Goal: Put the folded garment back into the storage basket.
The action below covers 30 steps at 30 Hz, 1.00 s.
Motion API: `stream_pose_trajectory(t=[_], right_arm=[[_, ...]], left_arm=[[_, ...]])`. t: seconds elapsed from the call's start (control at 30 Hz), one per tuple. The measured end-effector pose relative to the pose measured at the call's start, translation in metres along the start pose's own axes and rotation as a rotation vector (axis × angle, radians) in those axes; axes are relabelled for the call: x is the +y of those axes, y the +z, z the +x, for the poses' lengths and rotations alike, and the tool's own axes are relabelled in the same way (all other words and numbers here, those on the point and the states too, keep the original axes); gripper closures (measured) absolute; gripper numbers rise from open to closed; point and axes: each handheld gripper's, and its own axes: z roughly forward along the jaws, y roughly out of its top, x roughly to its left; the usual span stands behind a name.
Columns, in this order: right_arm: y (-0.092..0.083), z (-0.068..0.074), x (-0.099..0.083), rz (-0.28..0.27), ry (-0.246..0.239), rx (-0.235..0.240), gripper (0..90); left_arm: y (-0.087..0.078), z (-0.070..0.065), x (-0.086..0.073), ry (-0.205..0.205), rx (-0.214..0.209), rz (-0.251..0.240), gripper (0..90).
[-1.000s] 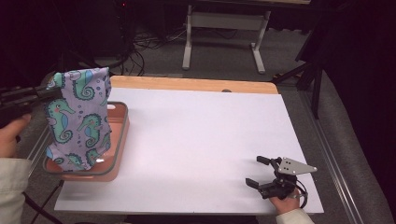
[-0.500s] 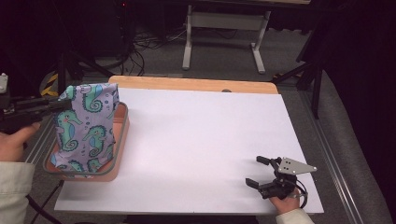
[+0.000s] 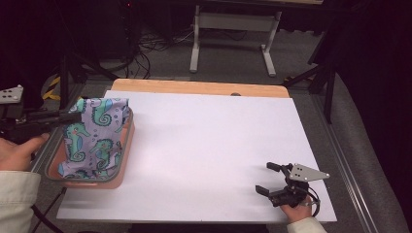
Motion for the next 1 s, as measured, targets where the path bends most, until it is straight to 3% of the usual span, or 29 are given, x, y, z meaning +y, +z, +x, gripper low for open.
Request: stream_pose_trajectory(t=[0.23, 0.8, 1.0], right_arm=[[-0.001, 0.000, 0.000, -0.003, 0.001, 0.001, 4.6], [-0.002, -0.001, 0.000, -0.014, 0.008, 0.002, 4.7], [-0.001, -0.001, 0.000, -0.010, 0.009, 0.005, 4.7]], left_arm=[[0.010, 0.005, -0.007, -0.022, -0.019, 0.025, 78.1], [0.026, 0.038, -0.025, -0.122, 0.023, 0.064, 77.4], [0.030, 0.051, -0.035, -0.161, 0.082, 0.096, 77.1]])
